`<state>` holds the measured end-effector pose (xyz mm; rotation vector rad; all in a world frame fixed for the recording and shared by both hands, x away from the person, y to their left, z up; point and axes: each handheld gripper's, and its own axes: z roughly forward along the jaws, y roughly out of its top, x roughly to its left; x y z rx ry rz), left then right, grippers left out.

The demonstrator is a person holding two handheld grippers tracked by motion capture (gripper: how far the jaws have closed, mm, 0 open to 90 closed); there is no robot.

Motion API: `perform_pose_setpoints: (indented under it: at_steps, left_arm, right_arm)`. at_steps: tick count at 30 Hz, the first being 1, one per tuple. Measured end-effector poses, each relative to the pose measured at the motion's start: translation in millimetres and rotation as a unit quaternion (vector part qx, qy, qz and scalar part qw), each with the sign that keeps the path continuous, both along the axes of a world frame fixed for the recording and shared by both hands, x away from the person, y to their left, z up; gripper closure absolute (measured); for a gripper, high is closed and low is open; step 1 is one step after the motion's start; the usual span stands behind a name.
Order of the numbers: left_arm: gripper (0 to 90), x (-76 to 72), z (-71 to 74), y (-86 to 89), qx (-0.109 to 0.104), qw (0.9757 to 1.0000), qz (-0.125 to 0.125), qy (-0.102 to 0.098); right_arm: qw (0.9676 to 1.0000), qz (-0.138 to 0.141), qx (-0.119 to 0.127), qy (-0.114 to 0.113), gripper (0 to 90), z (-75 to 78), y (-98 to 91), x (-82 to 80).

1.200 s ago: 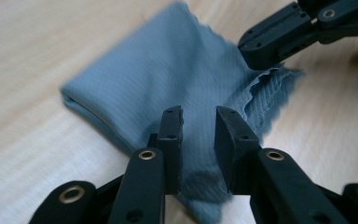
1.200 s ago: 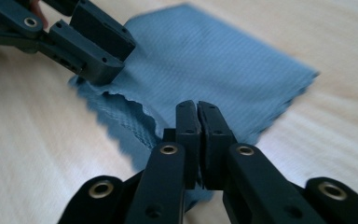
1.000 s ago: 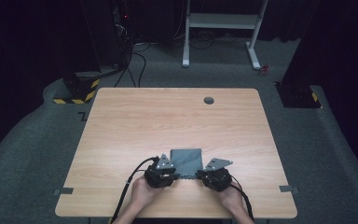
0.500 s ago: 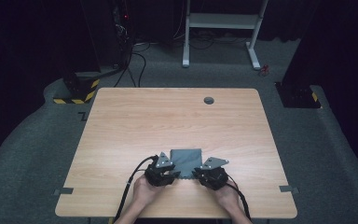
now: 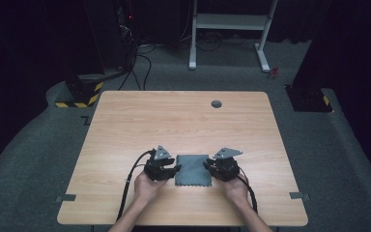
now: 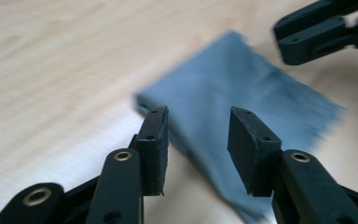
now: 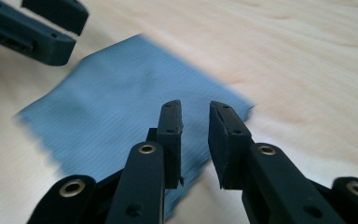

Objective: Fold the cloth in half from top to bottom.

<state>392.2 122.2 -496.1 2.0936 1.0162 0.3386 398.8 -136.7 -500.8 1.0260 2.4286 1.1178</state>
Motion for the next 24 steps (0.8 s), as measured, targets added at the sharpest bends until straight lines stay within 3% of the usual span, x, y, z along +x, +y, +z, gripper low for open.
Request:
perform_pose_setpoints:
  at_steps: [2, 6, 8, 13, 17, 19, 20, 24]
  left_arm:
    - [57.5, 12.4, -2.4, -4.9, 0.003, 0.9999, 0.01, 0.012]
    - [56.6, 31.4, -7.1, -14.2, 0.027, 0.9992, 0.025, 0.017]
    - [56.8, 36.8, -8.4, -14.6, 0.03, 0.9989, 0.032, 0.017]
    - [57.5, 41.0, -12.1, -15.6, 0.062, 0.9974, 0.032, 0.018]
    - [61.7, 42.0, -14.0, -15.5, 0.057, 0.9979, 0.02, 0.025]
    - [66.2, 42.8, -14.0, -14.0, 0.048, 0.9983, 0.01, 0.032]
    - [71.4, 42.9, -13.9, -14.2, 0.045, 0.9984, 0.005, 0.035]
    - [83.8, 44.7, -12.3, -15.8, 0.041, 0.9979, -0.006, 0.049]
  right_arm:
    - [0.9999, -0.017, 0.003, 0.003, 73.5, -1.2, 1.3, 11.2]
    - [0.9988, -0.048, 0.003, 0.011, 72.1, -4.5, 5.0, 25.5]
    - [0.9984, -0.054, -0.001, 0.015, 71.6, -6.8, 6.0, 30.9]
    - [0.998, -0.056, -0.013, 0.028, 70.2, -12.0, 8.8, 37.2]
    - [0.998, -0.049, -0.02, 0.033, 72.2, -15.4, 8.4, 39.9]
    - [0.9985, -0.035, -0.022, 0.036, 79.6, -14.8, 8.5, 41.5]
    - [0.9985, -0.027, -0.021, 0.043, 84.7, -14.1, 8.9, 42.8]
    - [0.9984, -0.019, -0.034, 0.041, 87.3, -12.1, 11.0, 43.2]
